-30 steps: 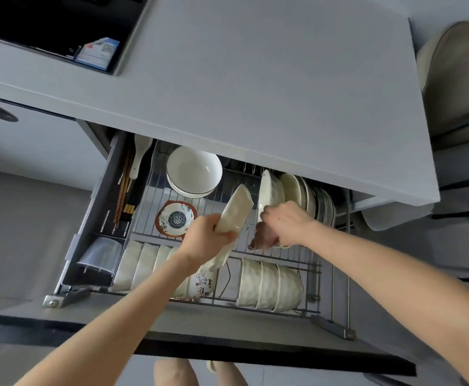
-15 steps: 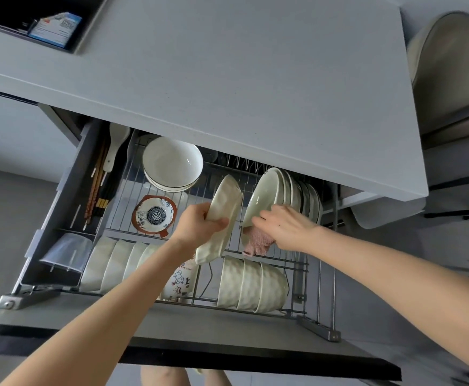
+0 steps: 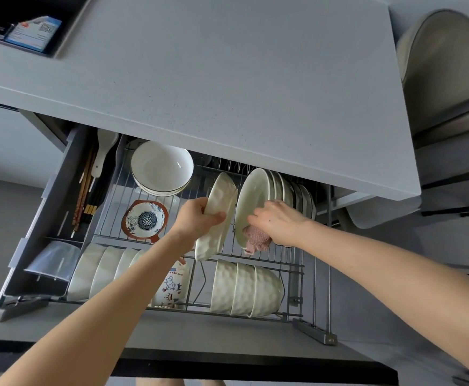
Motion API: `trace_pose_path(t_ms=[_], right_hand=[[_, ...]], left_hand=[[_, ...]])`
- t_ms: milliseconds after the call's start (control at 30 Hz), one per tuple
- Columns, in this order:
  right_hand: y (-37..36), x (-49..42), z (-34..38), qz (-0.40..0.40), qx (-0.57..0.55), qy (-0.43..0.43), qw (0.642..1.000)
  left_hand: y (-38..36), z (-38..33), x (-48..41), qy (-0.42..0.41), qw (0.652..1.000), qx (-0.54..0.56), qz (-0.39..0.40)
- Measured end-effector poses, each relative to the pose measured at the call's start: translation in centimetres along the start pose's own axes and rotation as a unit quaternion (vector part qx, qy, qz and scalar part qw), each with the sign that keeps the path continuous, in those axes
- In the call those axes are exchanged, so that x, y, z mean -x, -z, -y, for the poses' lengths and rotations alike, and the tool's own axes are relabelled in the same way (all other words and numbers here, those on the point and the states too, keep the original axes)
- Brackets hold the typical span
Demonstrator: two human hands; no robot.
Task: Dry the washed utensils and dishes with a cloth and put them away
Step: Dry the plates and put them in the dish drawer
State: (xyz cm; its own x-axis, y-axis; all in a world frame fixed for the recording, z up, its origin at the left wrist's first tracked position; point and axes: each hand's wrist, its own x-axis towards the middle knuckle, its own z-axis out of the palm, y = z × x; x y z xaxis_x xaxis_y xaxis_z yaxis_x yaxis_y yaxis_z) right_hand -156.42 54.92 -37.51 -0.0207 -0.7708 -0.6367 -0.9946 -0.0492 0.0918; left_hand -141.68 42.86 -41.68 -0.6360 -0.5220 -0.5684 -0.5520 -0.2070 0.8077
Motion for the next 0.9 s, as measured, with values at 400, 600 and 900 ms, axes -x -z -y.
trace_pose_path(t_ms=[400, 600, 900], right_hand=[[-2.5, 3.7, 0.8, -0.124, 0.053, -0.016, 0.991], [-4.1, 7.0, 0.9, -0.253, 0.026, 0.011, 0.967], [-5.4, 9.0, 0.4, -0.27, 0.012, -0.012, 0.963]], left_hand=[[-1.9, -0.8, -0.7, -0.005, 1.0, -0.005, -0.004], [-3.7, -1.9, -2.3, 0.002, 1.0, -0.004, -0.001], [-4.1, -3.2, -3.9, 0.035, 0.998, 0.045, 0.018]])
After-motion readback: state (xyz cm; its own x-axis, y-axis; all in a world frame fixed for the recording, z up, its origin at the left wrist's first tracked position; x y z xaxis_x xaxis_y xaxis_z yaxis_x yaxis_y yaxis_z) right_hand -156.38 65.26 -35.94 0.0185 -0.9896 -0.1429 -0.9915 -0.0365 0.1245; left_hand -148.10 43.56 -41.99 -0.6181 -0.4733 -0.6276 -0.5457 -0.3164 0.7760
